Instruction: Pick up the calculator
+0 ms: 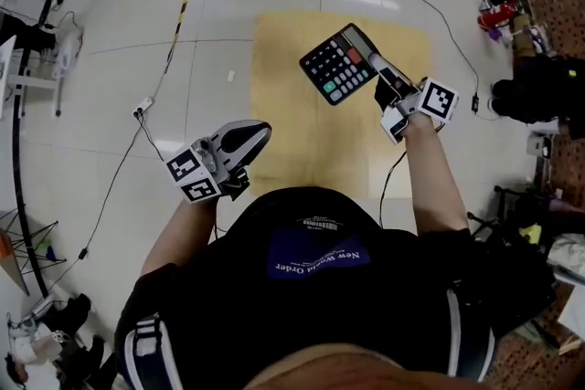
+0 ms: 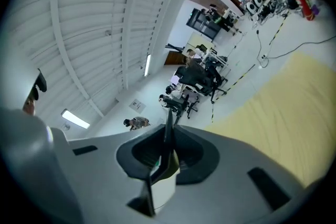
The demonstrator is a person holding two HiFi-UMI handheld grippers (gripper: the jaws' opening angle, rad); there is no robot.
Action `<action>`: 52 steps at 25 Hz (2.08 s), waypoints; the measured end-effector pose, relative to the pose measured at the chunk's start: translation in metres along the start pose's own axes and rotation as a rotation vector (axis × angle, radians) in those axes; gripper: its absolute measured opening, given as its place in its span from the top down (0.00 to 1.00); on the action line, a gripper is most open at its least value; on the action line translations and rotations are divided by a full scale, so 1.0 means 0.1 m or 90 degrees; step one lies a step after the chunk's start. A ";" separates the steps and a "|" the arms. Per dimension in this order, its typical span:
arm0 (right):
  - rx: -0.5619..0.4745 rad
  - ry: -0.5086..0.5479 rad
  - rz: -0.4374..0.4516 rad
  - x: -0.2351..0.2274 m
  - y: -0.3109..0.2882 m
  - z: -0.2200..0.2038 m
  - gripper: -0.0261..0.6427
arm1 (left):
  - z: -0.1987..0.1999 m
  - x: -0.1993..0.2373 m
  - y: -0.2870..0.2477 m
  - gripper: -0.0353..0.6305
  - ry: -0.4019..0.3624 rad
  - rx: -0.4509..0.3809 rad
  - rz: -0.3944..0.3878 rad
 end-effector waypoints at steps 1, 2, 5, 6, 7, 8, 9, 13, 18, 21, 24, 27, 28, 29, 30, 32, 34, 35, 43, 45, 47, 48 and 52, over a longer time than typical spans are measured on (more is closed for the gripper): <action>-0.006 0.007 0.004 0.11 0.15 0.01 0.91 | 0.06 -0.06 -0.05 0.94 -0.010 -0.004 -0.007; -0.013 0.016 0.007 0.22 0.29 0.03 0.91 | 0.13 -0.11 -0.10 0.94 -0.019 -0.009 -0.015; -0.037 0.038 0.016 0.51 0.70 0.11 0.91 | 0.29 -0.27 -0.25 0.94 -0.043 -0.012 -0.034; -0.044 0.045 0.020 0.60 0.83 0.13 0.91 | 0.33 -0.32 -0.30 0.94 -0.050 -0.010 -0.037; -0.050 0.053 0.024 0.68 0.96 0.14 0.91 | 0.36 -0.37 -0.33 0.94 -0.057 -0.009 -0.040; -0.055 0.061 0.027 0.75 1.07 0.15 0.91 | 0.39 -0.42 -0.37 0.94 -0.063 -0.010 -0.043; -0.062 0.068 0.029 0.82 1.18 0.16 0.91 | 0.43 -0.46 -0.40 0.94 -0.068 -0.013 -0.046; -0.101 0.071 0.045 1.01 1.56 0.20 0.91 | 0.53 -0.62 -0.50 0.94 -0.083 -0.024 -0.061; -0.127 0.072 0.051 1.02 1.80 0.19 0.91 | 0.55 -0.74 -0.59 0.94 -0.093 -0.032 -0.068; -0.129 0.068 0.050 1.01 1.76 0.16 0.91 | 0.58 -0.76 -0.55 0.94 -0.089 -0.041 -0.070; -0.127 0.066 0.050 1.02 1.72 0.12 0.91 | 0.57 -0.80 -0.52 0.94 -0.088 -0.041 -0.070; -0.128 0.070 0.050 1.01 1.71 0.11 0.91 | 0.55 -0.83 -0.51 0.94 -0.091 -0.039 -0.066; -0.127 0.074 0.049 1.00 1.70 0.11 0.91 | 0.55 -0.84 -0.51 0.94 -0.092 -0.039 -0.063; -0.125 0.076 0.049 1.00 1.70 0.11 0.91 | 0.54 -0.85 -0.50 0.94 -0.092 -0.040 -0.061; -0.123 0.076 0.048 1.00 1.70 0.11 0.91 | 0.54 -0.85 -0.50 0.94 -0.092 -0.041 -0.060; -0.120 0.076 0.048 1.01 1.70 0.10 0.91 | 0.55 -0.87 -0.49 0.94 -0.092 -0.043 -0.057; -0.118 0.077 0.048 1.02 1.70 0.11 0.91 | 0.55 -0.89 -0.49 0.94 -0.092 -0.044 -0.057; -0.117 0.079 0.048 1.03 1.70 0.11 0.91 | 0.55 -0.90 -0.49 0.94 -0.093 -0.045 -0.056; -0.114 0.091 0.048 1.04 1.70 0.11 0.91 | 0.54 -0.92 -0.46 0.94 -0.096 -0.050 -0.051; -0.113 0.092 0.050 1.05 1.69 0.12 0.91 | 0.55 -0.93 -0.46 0.94 -0.097 -0.052 -0.052; -0.113 0.092 0.051 1.06 1.69 0.12 0.91 | 0.56 -0.93 -0.46 0.94 -0.098 -0.051 -0.052; -0.113 0.092 0.050 1.07 1.69 0.13 0.91 | 0.57 -0.93 -0.46 0.94 -0.098 -0.050 -0.052; -0.113 0.092 0.047 1.06 1.71 0.12 0.91 | 0.56 -0.94 -0.45 0.94 -0.098 -0.049 -0.051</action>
Point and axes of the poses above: the fingertips, and each gripper's own axes: y backward along the fingers, x to its left, z out of its top, the point moved 6 cm from there along y, backward along the fingers, and after that the axes turned 10 degrees about -z, right-handed, at the moved point
